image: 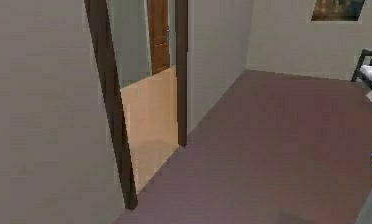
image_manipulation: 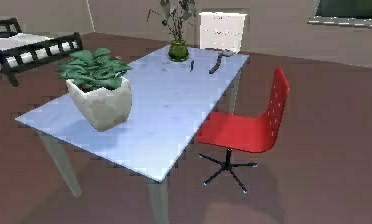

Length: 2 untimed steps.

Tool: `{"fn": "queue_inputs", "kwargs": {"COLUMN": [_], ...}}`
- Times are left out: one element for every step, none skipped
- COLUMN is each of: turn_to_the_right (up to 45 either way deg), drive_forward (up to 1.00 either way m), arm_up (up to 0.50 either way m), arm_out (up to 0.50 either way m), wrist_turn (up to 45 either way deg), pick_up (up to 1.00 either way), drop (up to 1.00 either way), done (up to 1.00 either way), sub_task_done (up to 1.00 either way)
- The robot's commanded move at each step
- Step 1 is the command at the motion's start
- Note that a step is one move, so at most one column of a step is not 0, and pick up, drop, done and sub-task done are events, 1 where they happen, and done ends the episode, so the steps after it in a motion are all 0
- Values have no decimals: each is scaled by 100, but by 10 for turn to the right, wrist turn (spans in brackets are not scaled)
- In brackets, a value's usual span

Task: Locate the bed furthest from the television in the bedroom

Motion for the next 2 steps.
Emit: {"fn": "queue_inputs", "kwargs": {"turn_to_the_right": [240, 0], "drive_forward": [0, 100], "arm_up": [0, 0], "arm_out": [0, 0], "wrist_turn": [0, 0], "pick_up": [0, 0], "drop": [0, 0], "done": [0, 0], "sub_task_done": [0, 0]}}
